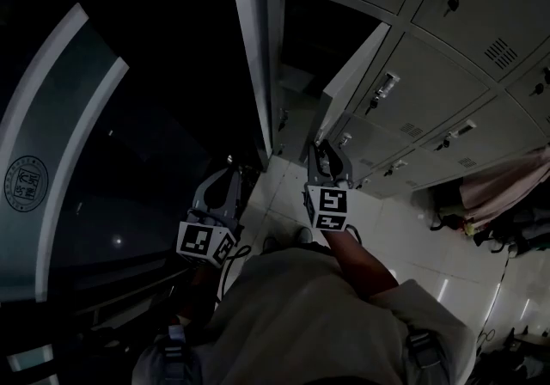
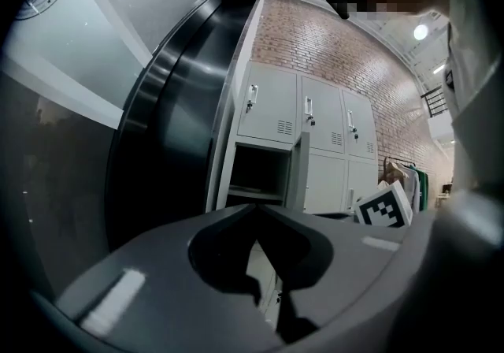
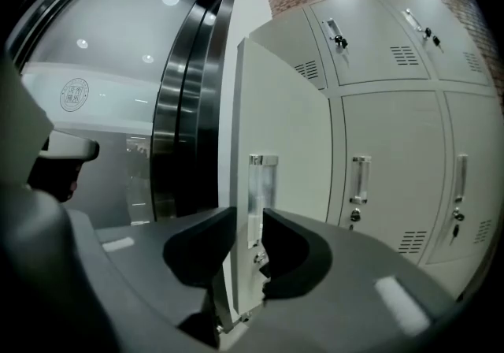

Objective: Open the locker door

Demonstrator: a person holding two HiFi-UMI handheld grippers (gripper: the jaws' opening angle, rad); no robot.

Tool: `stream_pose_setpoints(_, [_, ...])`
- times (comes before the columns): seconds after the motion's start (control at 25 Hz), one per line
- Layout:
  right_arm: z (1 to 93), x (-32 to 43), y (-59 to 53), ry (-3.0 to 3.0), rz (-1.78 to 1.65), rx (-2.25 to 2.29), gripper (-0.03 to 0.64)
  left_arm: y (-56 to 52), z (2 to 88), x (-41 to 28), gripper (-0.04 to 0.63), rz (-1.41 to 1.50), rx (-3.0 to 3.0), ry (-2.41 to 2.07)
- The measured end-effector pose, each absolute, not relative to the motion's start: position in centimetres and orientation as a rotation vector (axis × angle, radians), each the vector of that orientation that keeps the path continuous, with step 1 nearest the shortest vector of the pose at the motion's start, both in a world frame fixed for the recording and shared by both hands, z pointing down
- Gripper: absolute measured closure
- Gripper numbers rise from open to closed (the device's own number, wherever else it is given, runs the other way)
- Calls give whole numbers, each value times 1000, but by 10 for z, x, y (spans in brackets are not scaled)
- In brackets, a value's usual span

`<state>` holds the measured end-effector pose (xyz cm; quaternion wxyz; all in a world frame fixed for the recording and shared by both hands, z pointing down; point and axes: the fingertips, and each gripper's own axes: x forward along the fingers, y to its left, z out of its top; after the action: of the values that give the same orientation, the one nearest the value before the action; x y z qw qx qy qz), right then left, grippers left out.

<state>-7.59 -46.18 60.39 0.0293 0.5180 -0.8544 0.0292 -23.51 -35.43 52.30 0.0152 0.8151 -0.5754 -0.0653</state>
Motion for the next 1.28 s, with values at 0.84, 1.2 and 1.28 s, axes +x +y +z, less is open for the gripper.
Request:
stream_pose_setpoints(0.84, [606, -2, -438, -2559, 165, 1779, 612, -348, 509, -193, 583, -192, 2612, -1683])
stream_pose_setpoints(1.2, [588, 10, -414, -2559, 147, 1828, 615, -335, 505, -199, 583, -180, 2607, -1730])
stream_pose_setpoints(1.28, [580, 9, -407, -2587, 133, 1818, 615, -335, 503, -201, 585, -183, 2606, -1753])
